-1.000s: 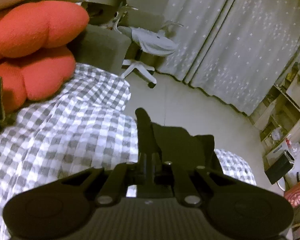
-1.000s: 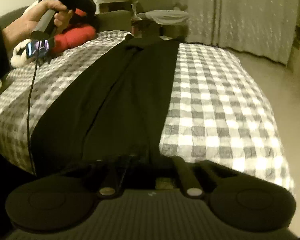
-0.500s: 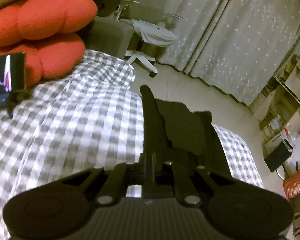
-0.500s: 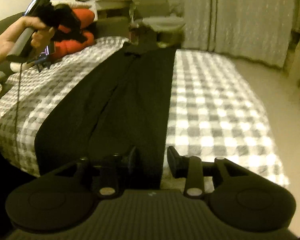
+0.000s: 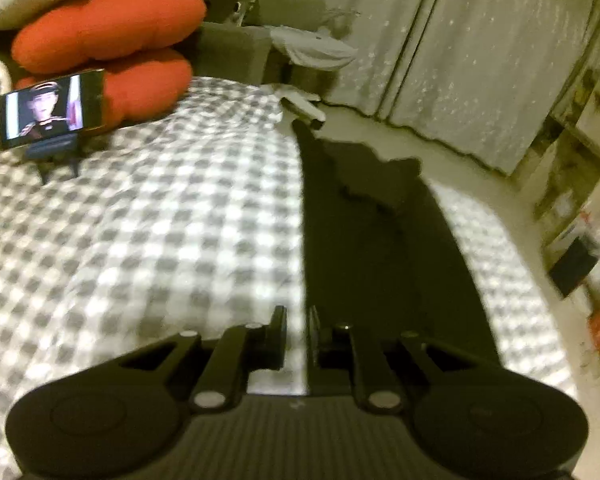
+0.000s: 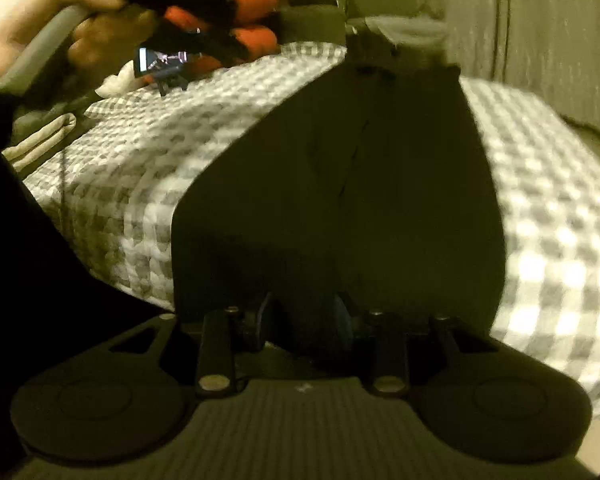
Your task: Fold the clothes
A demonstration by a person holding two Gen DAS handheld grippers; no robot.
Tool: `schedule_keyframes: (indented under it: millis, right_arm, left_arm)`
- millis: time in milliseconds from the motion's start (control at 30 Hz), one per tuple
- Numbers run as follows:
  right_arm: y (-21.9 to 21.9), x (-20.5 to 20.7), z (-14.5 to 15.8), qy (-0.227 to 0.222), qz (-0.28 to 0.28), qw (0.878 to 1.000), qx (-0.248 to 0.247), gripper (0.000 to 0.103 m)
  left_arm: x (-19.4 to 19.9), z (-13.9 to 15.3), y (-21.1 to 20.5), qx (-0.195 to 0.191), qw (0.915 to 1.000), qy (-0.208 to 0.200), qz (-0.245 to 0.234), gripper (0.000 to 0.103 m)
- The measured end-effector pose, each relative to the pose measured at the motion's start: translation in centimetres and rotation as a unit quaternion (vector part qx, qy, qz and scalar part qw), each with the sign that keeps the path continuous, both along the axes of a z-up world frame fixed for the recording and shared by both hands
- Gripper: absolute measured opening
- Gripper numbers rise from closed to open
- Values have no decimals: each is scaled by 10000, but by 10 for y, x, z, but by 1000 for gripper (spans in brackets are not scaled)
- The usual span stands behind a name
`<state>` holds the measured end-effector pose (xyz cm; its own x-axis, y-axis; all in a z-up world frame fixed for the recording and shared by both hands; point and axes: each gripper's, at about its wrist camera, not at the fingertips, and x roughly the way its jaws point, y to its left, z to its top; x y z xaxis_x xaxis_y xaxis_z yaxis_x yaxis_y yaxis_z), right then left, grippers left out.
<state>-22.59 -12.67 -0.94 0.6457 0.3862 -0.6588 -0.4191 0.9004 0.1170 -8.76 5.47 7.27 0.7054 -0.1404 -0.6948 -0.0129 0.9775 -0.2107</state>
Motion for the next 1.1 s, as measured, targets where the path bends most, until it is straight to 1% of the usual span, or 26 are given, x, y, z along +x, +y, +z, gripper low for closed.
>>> schedule_keyframes:
  millis: [67, 167, 200, 267, 300, 367, 433, 467, 500, 533, 600, 800, 1000, 1100]
  right_arm:
    - [2, 1, -1, 32, -8, 10000, 92, 37]
    - [0, 4, -7, 150, -308, 9994, 104, 20]
    - [-4, 3, -6, 186, -366, 9990, 196, 23]
    - [-6, 2, -6, 243, -347, 9981, 436, 35]
    - [-6, 1, -6, 231, -341, 9980, 475, 39]
    - [-2, 2, -10, 255, -319, 9984, 397, 43]
    - [3, 3, -16, 305, -306, 9988, 249, 43]
    - [3, 3, -17, 331, -335, 9984, 300, 41]
    - [2, 3, -18, 357, -365, 9981, 350, 15]
    - [1, 3, -19, 384, -395, 9977, 401, 6]
    - [-3, 3, -21, 470, -462, 9962, 572, 5]
    - [-7, 0, -19, 792, -375, 9907, 1045, 5]
    - [0, -9, -13, 875, -75, 9888, 1205, 5]
    - [1, -7, -15, 860, -55, 9908, 1047, 6]
  left_arm:
    - [-7, -7, 2, 76, 10000, 28, -6, 12]
    - [-11, -12, 3, 15, 9999, 109, -35, 12]
    - [-11, -13, 3, 22, 9999, 102, -46, 12]
    - [-12, -13, 2, 30, 9999, 92, -52, 13]
    - [-13, -14, 2, 29, 9999, 92, -46, 13]
    - [-12, -16, 0, 14, 9999, 119, -63, 14]
    - [-11, -20, -3, 65, 9998, 164, -91, 14]
    - [-10, -21, -6, 95, 9997, 189, -105, 14]
    - [-10, -22, -6, 88, 9997, 197, -102, 14]
    - [-9, -23, -7, 78, 9997, 204, -99, 14]
    - [-9, -22, -6, 94, 9998, 182, -85, 14]
    - [-8, -22, -3, 143, 9997, 181, -76, 14]
    - [-7, -22, -3, 236, 9995, 176, -62, 14]
    - [-5, -23, -4, 244, 9994, 212, -80, 14]
